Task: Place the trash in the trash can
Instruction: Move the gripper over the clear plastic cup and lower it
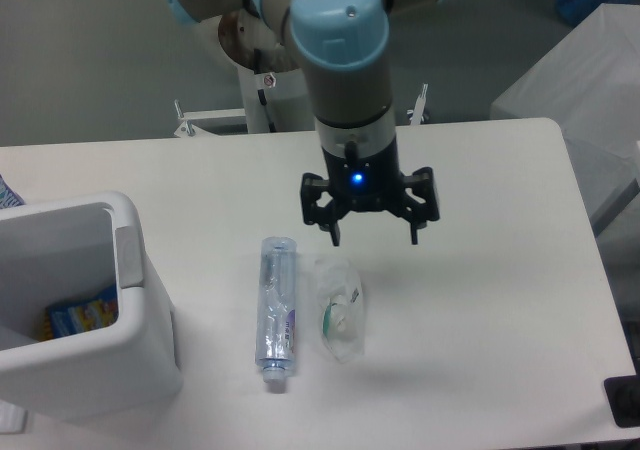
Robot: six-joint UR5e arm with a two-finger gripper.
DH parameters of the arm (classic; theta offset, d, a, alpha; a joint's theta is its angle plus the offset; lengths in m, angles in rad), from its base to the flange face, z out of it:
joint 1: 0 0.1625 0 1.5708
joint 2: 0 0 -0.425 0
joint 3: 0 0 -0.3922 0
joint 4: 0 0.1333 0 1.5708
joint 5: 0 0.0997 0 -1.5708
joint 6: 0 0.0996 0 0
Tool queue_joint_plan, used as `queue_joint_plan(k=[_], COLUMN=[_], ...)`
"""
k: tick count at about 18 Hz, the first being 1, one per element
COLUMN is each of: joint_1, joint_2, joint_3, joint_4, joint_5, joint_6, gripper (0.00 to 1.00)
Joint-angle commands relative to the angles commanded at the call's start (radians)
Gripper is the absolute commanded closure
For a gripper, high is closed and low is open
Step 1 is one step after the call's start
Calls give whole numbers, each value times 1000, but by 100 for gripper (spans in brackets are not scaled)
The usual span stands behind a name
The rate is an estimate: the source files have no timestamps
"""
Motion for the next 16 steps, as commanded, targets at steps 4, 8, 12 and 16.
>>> queue_joint_plan(k=[4, 8, 12, 16], joint_1=[15, 40, 74, 72], joint_2=[-12, -37, -74, -84], joint_3=[32, 45, 37, 22], joint_4=[11, 12, 106, 110], joint_5=[-11, -72, -152, -156], joint_6=[-3, -12, -18, -86], gripper=[0, 0, 0, 0])
